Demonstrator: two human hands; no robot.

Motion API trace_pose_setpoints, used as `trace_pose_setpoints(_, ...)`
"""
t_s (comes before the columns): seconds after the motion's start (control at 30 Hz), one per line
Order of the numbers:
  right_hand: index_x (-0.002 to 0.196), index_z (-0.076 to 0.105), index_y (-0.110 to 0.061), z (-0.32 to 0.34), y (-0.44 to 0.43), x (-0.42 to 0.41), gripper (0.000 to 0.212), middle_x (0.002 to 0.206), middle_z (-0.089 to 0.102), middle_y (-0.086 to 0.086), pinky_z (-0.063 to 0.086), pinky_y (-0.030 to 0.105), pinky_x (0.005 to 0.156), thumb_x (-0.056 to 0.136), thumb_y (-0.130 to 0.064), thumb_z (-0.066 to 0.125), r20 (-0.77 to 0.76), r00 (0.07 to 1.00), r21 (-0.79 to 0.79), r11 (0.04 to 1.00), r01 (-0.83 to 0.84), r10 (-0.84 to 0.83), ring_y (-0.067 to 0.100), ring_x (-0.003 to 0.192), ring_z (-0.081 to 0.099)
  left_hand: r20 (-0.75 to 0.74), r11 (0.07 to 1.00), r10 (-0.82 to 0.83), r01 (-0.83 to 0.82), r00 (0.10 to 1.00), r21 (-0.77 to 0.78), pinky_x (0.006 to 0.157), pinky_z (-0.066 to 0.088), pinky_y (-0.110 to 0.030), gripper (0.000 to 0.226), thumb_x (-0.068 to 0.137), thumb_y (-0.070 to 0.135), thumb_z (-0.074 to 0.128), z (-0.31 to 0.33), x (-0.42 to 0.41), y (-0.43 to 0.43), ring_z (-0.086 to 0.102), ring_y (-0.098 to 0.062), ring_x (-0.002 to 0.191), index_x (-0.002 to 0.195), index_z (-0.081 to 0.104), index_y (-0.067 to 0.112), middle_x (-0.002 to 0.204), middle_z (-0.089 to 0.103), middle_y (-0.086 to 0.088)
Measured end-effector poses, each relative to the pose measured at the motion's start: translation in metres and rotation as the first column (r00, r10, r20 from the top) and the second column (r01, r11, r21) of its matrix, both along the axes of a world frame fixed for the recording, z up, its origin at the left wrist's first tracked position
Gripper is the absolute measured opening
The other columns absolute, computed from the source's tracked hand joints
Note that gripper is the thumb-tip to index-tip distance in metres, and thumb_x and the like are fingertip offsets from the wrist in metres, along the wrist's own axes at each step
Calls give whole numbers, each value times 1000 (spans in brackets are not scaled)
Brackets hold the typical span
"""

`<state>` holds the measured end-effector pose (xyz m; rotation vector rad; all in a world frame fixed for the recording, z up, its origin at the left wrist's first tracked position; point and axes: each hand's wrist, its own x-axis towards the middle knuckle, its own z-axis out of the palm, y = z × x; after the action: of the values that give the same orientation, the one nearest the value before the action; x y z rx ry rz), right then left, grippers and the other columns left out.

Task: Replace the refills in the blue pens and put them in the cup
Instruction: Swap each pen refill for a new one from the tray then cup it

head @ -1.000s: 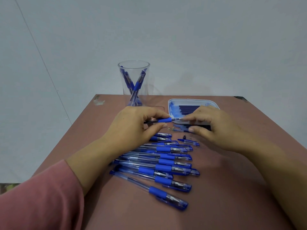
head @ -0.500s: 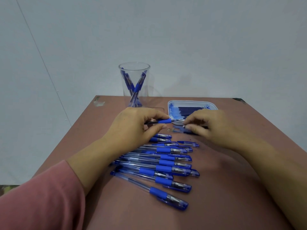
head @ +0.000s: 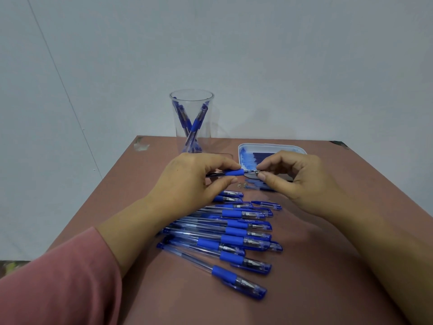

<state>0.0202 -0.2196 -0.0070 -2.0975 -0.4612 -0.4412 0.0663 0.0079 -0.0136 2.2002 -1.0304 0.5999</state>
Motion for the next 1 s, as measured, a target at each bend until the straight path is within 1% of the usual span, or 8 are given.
trace_pose_setpoints(0.07,86,68,-33,0,1,0,17,84,69,-10,51,16,72,80,-18,72,-3,1000,8,1000,4,-4,5,77,64,2,1000,2,-2,1000,-1,70,57,-23,24,85,33,73,0,0,0,66,2,81,109,72,32,93,72,20)
trace_pose_setpoints(0.23,87,69,-28,3,-5,0,19,84,69,-12,47,13,74,82,-10,72,25,998,-4,998,58,-58,4,78,65,-9,1000,1,-2,1000,-8,70,57,-22,24,85,33,72,0,0,1,66,2,82,109,72,33,93,72,20)
trace_pose_setpoints(0.37,89,69,-27,4,-2,-3,19,86,70,-11,49,14,75,82,-10,73,25,999,6,999,37,-37,5,81,65,-3,1000,2,-2,1000,5,70,56,-21,24,85,33,73,-1,0,0,65,2,83,109,72,33,94,72,21)
trace_pose_setpoints(0.5,89,69,-30,2,3,-3,21,83,68,-13,52,18,76,80,-12,74,14,999,-16,999,30,-30,4,79,65,2,1000,-13,13,1000,2,69,55,-21,23,85,32,74,-2,-1,0,66,1,81,108,72,33,93,71,21)
trace_pose_setpoints(0.57,88,69,-29,2,4,-3,18,81,68,-11,53,19,74,79,-15,75,13,999,3,999,32,-32,5,77,64,6,1000,-15,15,1000,0,68,56,-23,23,85,36,70,-2,-1,-1,66,1,80,108,72,34,92,71,21)
trace_pose_setpoints(0.67,88,69,-30,3,3,-2,13,79,69,-7,49,14,72,77,-25,73,26,999,24,999,42,-43,3,76,63,3,1000,-12,12,1000,-2,68,57,-26,24,85,38,69,-1,0,0,66,1,79,109,72,34,91,72,20)
trace_pose_setpoints(0.83,89,68,-30,5,-6,-1,18,82,69,-13,47,11,75,80,-15,73,49,997,-15,998,68,-67,3,79,64,3,1000,-1,1,1000,-20,70,58,-25,25,85,34,73,-2,0,0,66,2,80,109,72,32,92,72,20)
trace_pose_setpoints(1.0,88,67,-35,3,1,-3,14,87,69,-13,50,14,76,74,-37,68,16,1000,-29,999,13,-13,4,82,65,5,999,-31,31,1000,-18,69,58,-27,24,85,35,70,-2,-2,-1,66,2,80,109,72,30,93,72,19)
